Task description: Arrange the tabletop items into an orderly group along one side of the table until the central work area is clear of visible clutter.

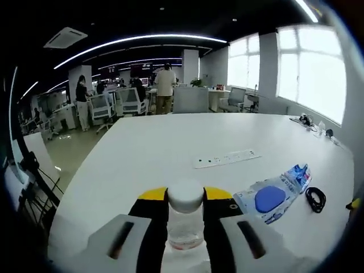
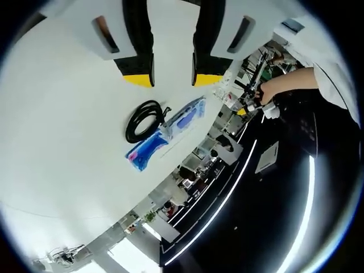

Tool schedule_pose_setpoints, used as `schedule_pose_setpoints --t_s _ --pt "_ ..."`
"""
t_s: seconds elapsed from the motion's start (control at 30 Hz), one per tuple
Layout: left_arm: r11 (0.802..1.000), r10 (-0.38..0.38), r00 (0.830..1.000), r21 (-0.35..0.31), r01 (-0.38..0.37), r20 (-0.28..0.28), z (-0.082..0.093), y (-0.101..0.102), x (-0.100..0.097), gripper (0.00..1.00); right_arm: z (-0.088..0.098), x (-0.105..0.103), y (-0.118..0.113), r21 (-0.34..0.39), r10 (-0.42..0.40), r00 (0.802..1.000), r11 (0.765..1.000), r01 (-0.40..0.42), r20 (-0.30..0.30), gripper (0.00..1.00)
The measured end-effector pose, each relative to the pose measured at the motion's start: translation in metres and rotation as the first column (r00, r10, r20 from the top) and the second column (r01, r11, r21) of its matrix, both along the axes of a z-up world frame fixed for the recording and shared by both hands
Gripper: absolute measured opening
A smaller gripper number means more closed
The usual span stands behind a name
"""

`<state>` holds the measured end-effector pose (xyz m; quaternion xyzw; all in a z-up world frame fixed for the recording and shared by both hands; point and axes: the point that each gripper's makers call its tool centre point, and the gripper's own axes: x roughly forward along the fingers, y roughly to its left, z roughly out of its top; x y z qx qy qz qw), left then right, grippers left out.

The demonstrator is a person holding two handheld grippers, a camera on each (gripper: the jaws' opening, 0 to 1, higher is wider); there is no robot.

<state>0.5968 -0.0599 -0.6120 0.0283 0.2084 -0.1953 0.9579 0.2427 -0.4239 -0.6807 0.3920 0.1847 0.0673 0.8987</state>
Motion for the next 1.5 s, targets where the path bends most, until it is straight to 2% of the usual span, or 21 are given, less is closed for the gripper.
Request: schedule_pose_setpoints --t_s 0.13,0.27,0.37,0.73,0.87,0.97,1.1,1.17,1.27,1.4,1.5 --pt "0.999 -0.038 0.999 -0.008 0.039 0.02 0.0 -0.001 0.001 0.21 -0.001 0.001 0.0 0.001 0.0 1.0 1.0 0.0 -0.004 0.24" --pt "0.997 -0.027 0.999 -0.077 0.029 0.033 0.001 0.009 0.006 0.21 0.0 0.002 0.002 -0.002 0.008 1.0 1.0 -0.008 -0.004 0.24" --pt "0.994 -0.013 1.0 -0.104 0.015 0.022 0.0 0.014 0.011 0.2 -0.001 0.002 0.001 -0.004 0.01 1.0 1.0 -0.01 -0.005 0.24" --pt "0.997 -0.037 0.997 -0.065 0.041 0.061 0.003 0.001 0.002 0.21 -0.001 0.001 0.003 -0.005 0.008 1.0 1.0 -0.008 -0.014 0.24" --pt "0.996 -0.038 0.998 -0.083 0.041 0.043 0.002 0.0 0.003 0.22 -0.003 0.001 0.001 -0.002 0.012 1.0 1.0 -0.012 -0.014 0.24" --pt "0.996 -0.051 0.998 -0.071 0.054 0.045 0.001 -0.001 -0.001 0.23 -0.003 0.0 0.0 0.004 0.004 1.0 1.0 -0.004 -0.015 0.24" --pt "0.994 -0.062 0.997 -0.093 0.065 0.037 0.0 -0.003 -0.001 0.29 -0.004 0.0 -0.001 0.009 0.0 1.0 1.0 0.0 -0.016 0.25" --pt "0.994 -0.065 0.997 -0.086 0.068 0.037 0.0 -0.003 -0.001 0.28 -0.004 0.0 -0.001 0.009 -0.001 1.0 1.0 0.001 -0.017 0.25" --pt "0.994 -0.058 0.997 -0.094 0.062 0.047 0.003 -0.003 0.001 0.35 -0.004 0.0 -0.002 0.012 -0.007 1.0 1.0 0.007 -0.016 0.25" --pt "0.995 -0.053 0.995 -0.078 0.059 0.08 0.01 -0.003 0.001 0.54 -0.002 -0.001 -0.001 0.022 -0.019 1.0 1.0 0.019 -0.014 0.25" --pt "0.996 -0.06 0.994 -0.064 0.066 0.09 0.011 -0.002 0.0 0.62 -0.002 -0.001 -0.001 0.028 -0.026 1.0 0.999 0.026 -0.015 0.25"
